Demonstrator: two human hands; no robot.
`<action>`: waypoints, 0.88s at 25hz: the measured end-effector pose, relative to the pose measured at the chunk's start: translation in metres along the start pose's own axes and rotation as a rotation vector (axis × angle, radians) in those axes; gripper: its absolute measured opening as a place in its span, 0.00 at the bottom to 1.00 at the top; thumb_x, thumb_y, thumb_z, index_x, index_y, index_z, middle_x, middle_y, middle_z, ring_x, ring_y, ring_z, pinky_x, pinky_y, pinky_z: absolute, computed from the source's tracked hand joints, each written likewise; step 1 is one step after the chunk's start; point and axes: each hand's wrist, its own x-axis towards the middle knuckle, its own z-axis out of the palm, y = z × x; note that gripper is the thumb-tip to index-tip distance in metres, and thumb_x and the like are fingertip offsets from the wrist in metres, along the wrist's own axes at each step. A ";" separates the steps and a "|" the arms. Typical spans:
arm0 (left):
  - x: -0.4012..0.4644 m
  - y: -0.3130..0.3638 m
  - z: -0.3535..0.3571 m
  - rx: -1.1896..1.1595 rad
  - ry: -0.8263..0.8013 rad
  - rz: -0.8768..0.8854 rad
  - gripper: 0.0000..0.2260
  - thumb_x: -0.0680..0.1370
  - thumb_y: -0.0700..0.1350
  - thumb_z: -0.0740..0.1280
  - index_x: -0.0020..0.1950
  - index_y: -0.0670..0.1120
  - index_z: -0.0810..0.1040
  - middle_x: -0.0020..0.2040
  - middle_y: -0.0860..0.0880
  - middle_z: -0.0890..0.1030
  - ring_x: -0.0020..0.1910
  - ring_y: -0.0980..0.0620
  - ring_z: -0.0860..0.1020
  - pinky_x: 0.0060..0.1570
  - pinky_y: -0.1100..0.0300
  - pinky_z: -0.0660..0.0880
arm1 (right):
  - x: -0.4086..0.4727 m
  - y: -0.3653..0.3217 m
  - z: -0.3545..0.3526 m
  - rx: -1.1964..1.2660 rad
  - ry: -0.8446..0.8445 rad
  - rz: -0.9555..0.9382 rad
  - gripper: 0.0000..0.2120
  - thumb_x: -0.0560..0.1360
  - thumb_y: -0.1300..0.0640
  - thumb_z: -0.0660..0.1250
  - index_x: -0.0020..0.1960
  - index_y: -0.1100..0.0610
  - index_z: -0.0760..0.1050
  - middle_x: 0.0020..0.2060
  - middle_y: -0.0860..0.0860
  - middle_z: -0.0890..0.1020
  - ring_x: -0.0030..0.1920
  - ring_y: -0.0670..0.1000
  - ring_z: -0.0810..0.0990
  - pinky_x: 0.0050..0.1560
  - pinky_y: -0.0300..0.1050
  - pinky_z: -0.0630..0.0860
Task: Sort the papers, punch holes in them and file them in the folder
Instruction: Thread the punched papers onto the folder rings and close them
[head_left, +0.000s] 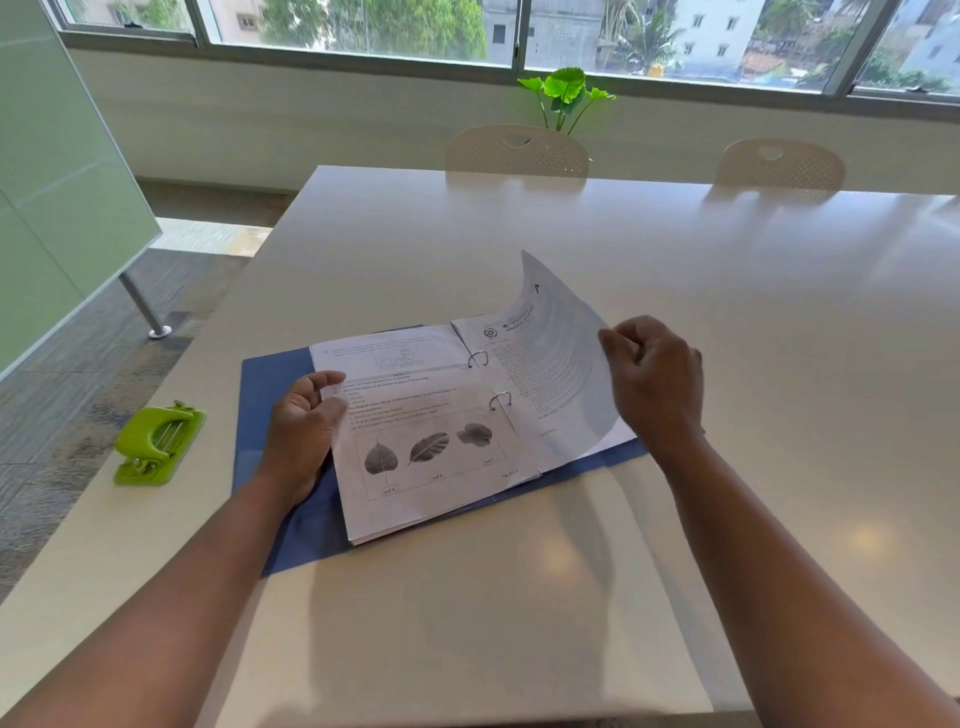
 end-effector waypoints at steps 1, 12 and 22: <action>0.000 0.000 -0.001 0.005 -0.007 0.003 0.09 0.81 0.35 0.64 0.57 0.46 0.79 0.52 0.43 0.84 0.51 0.43 0.84 0.50 0.47 0.82 | -0.006 -0.015 0.002 0.021 -0.022 -0.068 0.08 0.80 0.52 0.67 0.48 0.55 0.82 0.39 0.52 0.86 0.42 0.58 0.83 0.44 0.48 0.77; -0.002 0.007 -0.003 -0.112 -0.046 -0.079 0.37 0.74 0.73 0.61 0.48 0.36 0.82 0.47 0.33 0.84 0.44 0.38 0.83 0.48 0.47 0.79 | -0.074 -0.087 0.062 0.353 -0.744 -0.223 0.11 0.81 0.60 0.66 0.62 0.57 0.83 0.49 0.51 0.87 0.47 0.49 0.86 0.53 0.49 0.83; -0.003 0.009 0.000 -0.048 0.016 -0.092 0.08 0.81 0.41 0.67 0.43 0.42 0.79 0.39 0.45 0.84 0.36 0.48 0.82 0.37 0.56 0.80 | -0.076 -0.060 0.071 0.579 -0.710 -0.044 0.15 0.73 0.40 0.70 0.54 0.46 0.84 0.49 0.52 0.88 0.50 0.50 0.87 0.60 0.57 0.81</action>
